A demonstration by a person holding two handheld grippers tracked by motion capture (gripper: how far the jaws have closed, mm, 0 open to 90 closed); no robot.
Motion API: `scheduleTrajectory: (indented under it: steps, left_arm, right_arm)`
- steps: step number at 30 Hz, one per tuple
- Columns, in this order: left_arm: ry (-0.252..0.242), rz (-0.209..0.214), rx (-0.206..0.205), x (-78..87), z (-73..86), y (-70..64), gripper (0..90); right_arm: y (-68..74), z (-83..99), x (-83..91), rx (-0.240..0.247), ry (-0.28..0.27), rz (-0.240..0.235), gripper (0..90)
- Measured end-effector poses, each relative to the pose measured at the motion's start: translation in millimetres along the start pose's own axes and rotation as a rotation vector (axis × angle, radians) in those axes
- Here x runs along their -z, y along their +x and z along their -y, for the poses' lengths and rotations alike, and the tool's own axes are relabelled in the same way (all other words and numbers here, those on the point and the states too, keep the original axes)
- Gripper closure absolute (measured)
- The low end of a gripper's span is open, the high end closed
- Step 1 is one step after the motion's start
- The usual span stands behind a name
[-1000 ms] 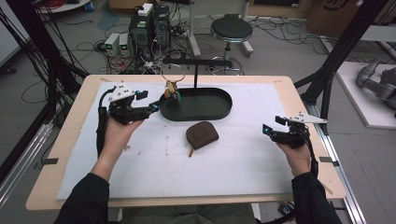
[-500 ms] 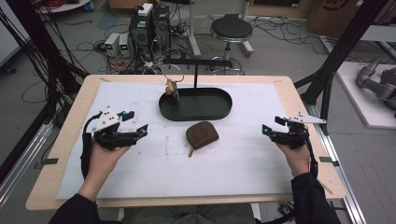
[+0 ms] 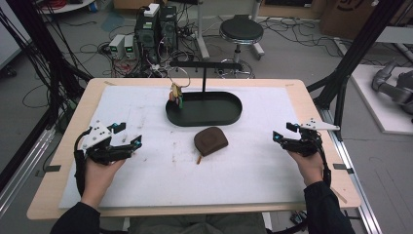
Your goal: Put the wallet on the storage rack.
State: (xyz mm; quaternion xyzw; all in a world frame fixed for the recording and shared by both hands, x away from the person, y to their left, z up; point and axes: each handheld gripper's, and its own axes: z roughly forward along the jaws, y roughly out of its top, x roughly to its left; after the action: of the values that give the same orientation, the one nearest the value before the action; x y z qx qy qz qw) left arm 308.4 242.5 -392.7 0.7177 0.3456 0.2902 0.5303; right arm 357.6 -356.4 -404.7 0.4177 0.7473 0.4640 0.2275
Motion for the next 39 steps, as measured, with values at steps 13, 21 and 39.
scheduleTrajectory:
  steps: [13,21,39]
  left_arm:
    - [0.012,0.000,-0.015,2.4,4.5,-3.6,24.9]
    - [0.014,-0.008,-0.009,3.2,6.4,-3.8,24.9]
    - [0.021,-0.002,-0.009,-1.2,8.5,-5.1,24.9]
  right_arm:
    - [5.3,-3.4,-8.7,0.010,-0.005,-0.025,26.1]
    - [18.4,-8.6,-22.0,0.032,-0.001,-0.069,26.5]
    - [57.4,-19.1,-65.2,0.016,0.032,-0.251,41.6]
